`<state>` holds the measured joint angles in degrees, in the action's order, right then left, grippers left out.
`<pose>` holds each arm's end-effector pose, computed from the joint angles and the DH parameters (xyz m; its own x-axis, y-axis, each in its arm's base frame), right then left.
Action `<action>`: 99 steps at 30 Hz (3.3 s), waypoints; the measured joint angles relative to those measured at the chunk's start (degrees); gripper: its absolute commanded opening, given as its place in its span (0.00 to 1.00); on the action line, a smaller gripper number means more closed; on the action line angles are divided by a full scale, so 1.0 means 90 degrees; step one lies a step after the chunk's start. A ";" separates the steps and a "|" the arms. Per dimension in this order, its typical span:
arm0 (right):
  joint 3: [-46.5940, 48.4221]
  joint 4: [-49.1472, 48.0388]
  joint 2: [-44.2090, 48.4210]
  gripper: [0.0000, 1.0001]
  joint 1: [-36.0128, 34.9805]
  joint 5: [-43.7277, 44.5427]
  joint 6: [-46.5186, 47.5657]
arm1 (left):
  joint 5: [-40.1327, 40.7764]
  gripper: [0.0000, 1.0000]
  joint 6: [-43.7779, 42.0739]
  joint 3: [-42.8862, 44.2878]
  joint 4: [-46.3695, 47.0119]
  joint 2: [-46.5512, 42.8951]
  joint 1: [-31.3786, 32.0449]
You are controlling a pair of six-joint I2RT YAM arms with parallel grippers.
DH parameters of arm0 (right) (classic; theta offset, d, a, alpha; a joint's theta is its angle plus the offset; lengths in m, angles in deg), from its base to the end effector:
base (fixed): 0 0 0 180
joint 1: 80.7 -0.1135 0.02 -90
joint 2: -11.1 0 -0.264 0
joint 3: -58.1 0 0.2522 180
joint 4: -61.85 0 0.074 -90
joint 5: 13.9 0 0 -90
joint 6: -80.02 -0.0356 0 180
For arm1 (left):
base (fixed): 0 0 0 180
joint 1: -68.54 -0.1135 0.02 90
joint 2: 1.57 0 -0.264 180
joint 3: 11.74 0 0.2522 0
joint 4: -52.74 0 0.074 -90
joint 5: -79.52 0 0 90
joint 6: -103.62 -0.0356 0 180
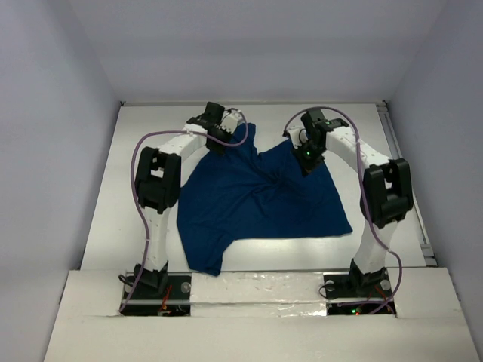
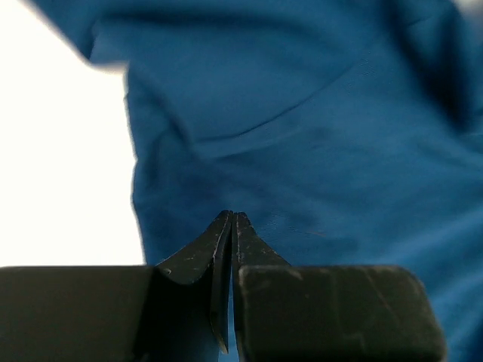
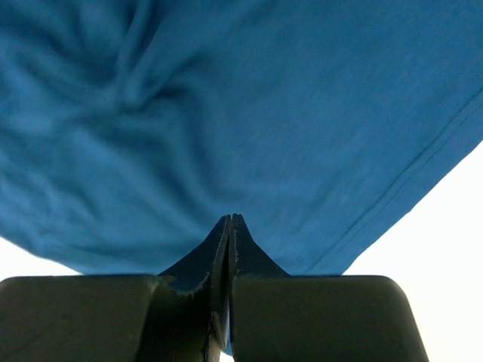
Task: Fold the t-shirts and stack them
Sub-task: Flatten out the tshirt
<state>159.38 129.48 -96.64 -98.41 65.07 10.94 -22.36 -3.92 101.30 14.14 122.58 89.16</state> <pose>0.3608 0.1224 0.2318 -0.7313 -0.6014 -0.3218 -0.6527 0.7540 0.0740 0.4523 -0.1780 0.2004 -0.5393 0.5180 -0.6639 0.6626 0.7476 0.0452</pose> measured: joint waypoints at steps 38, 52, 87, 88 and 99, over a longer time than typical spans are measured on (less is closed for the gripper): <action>0.5153 0.1683 -0.3820 0.02 0.0391 0.0583 -0.0704 | 0.0590 0.00 0.0981 0.0117 0.0806 0.0546 -0.0163; 0.5127 0.1678 -0.3990 0.01 0.0493 -0.0253 -0.1239 | 0.0758 0.00 0.1610 0.0789 0.0355 0.0903 -0.1035; 0.4607 0.0061 -0.3509 0.00 0.0617 -0.0291 -0.3152 | 0.0835 0.00 0.1477 0.1882 -0.0364 0.1464 -0.1596; 0.4745 0.0085 -0.3585 0.00 0.0624 -0.0301 -0.3191 | 0.0828 0.00 0.1477 0.1870 -0.0355 0.1460 -0.1603; 0.4541 0.0102 -0.3825 0.00 0.1005 -0.0398 -0.3725 | 0.0738 0.00 0.1457 0.1557 -0.0362 0.1253 -0.1729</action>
<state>200.26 130.40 -131.07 -89.36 61.48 -22.58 -15.71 9.20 115.31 10.88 133.86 73.60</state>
